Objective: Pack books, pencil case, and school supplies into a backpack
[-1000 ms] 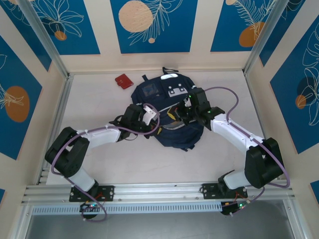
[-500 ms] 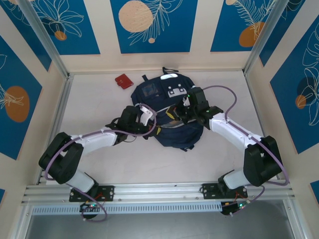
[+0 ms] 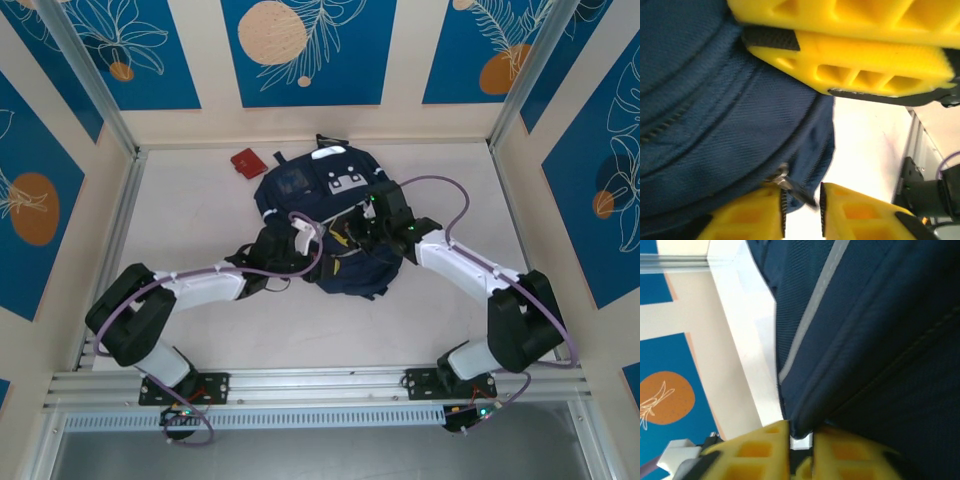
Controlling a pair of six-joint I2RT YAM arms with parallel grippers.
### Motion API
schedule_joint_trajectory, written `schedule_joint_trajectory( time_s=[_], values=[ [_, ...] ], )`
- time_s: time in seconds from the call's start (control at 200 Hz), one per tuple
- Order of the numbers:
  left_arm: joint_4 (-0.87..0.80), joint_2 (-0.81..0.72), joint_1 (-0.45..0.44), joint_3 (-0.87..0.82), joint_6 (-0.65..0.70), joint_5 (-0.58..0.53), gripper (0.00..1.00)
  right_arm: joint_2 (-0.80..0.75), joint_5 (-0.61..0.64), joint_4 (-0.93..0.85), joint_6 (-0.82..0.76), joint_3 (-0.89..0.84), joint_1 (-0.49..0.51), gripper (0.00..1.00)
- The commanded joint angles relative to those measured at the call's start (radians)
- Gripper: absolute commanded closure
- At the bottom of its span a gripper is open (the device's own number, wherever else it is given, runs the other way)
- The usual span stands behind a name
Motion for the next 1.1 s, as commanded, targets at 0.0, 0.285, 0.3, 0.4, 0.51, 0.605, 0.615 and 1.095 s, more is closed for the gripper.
schedule_joint_trajectory(
  time_s=[0.0, 0.285, 0.3, 0.4, 0.51, 0.605, 0.615, 1.095],
  values=[
    [-0.028, -0.052, 0.006, 0.025, -0.062, 0.037, 0.59, -0.131, 0.106, -0.144, -0.081, -0.022, -0.013, 0.66],
    [-0.279, -0.222, 0.1, -0.035, -0.096, -0.054, 0.33, -0.359, 0.305, -0.439, -0.353, -0.087, 0.016, 0.57],
    [-0.289, -0.231, 0.107, -0.038, -0.104, -0.064, 0.32, -0.365, 0.31, -0.443, -0.376, -0.091, 0.024, 0.57],
    [-0.338, -0.265, 0.168, -0.051, -0.176, -0.096, 0.25, -0.37, 0.358, -0.455, -0.485, -0.107, 0.095, 0.55],
    [-0.335, -0.258, 0.212, -0.053, -0.251, -0.063, 0.21, -0.329, 0.392, -0.421, -0.562, -0.114, 0.189, 0.43],
    [-0.304, -0.23, 0.217, -0.038, -0.304, -0.028, 0.21, -0.253, 0.385, -0.366, -0.581, -0.104, 0.228, 0.33],
    [-0.302, -0.226, 0.216, -0.037, -0.309, -0.026, 0.21, -0.244, 0.383, -0.358, -0.58, -0.102, 0.231, 0.32],
    [-0.096, -0.084, 0.213, -0.025, -0.538, 0.04, 0.31, -0.046, 0.338, -0.077, -0.783, -0.101, 0.222, 0.33]
  ],
)
